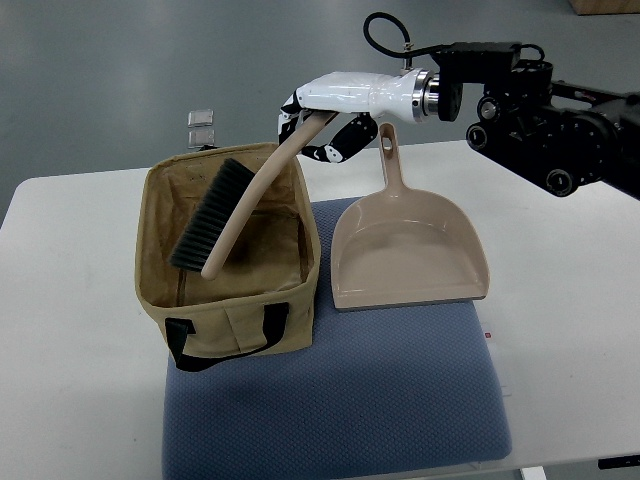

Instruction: Put pink broom in yellow bag with right hand

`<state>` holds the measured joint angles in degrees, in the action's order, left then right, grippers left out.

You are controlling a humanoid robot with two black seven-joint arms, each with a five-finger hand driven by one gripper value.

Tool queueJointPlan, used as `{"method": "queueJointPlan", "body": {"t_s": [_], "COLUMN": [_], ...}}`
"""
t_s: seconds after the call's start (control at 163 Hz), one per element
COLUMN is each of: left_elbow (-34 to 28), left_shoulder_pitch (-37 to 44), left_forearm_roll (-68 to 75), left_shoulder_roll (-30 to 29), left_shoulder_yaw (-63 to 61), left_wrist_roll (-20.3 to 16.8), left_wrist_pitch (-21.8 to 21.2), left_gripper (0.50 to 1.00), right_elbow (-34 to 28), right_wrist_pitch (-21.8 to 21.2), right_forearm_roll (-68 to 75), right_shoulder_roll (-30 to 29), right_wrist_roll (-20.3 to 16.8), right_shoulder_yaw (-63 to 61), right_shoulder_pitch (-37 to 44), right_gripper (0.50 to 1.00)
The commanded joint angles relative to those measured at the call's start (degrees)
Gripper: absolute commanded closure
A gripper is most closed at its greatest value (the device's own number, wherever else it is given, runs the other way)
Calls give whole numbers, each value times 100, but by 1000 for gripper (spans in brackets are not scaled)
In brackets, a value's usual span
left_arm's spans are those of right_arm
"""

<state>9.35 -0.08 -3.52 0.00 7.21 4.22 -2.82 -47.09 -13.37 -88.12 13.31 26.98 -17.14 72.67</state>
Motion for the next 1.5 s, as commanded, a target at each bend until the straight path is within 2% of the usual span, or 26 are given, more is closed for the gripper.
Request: {"method": "queueJointPlan", "body": {"t_s": [0.0,0.123,0.148,0.16,0.166,0.172,0.203,0.215,0.24,0.35,0.578,0.75,1.051,1.273,1.494], "left_elbow": [-3,-3,6,-3,-3,-3,6,6,-3,-3,-3,-3,-3,-3,-3], "left_shoulder_pitch": [0,0,0,0,0,0,0,0,0,0,0,0,0,0,0], "left_forearm_roll": [0,0,0,0,0,0,0,0,0,0,0,0,0,0,0], "left_shoulder_roll": [0,0,0,0,0,0,0,0,0,0,0,0,0,0,0], "left_shoulder_yaw": [0,0,0,0,0,0,0,0,0,0,0,0,0,0,0], "left_wrist_roll": [0,0,0,0,0,0,0,0,0,0,0,0,0,0,0], "left_wrist_pitch": [1,1,1,1,1,1,1,1,1,1,1,-8,1,1,-8], "left_gripper": [500,500,500,500,500,500,500,500,500,500,500,500,500,500,500], "right_elbow": [121,121,121,121,121,121,121,121,121,113,95,77,130,499,693], "right_wrist_pitch": [10,37,81,133,133,159,230,291,335,379,406,582,599,784,836], "right_forearm_roll": [-39,-39,-39,-39,-39,-39,-39,-30,-30,-21,76,489,2281,3872,5534], "right_shoulder_roll": [-188,-197,-197,-197,-197,-205,-206,-206,-206,-206,-118,67,515,471,410], "right_wrist_roll": [-35,-35,-35,-35,-35,-35,-35,-35,-35,-35,-17,18,0,35,35], "right_shoulder_yaw": [27,18,18,10,9,9,9,9,9,9,-105,-412,-1985,-2732,-3005], "right_shoulder_pitch": [-16,-60,-69,-69,-69,-78,-87,-113,-139,-201,-219,-342,-1378,-2284,-2688], "right_gripper": [963,904,873,832,832,812,773,736,714,701,609,599,587,587,587]}}
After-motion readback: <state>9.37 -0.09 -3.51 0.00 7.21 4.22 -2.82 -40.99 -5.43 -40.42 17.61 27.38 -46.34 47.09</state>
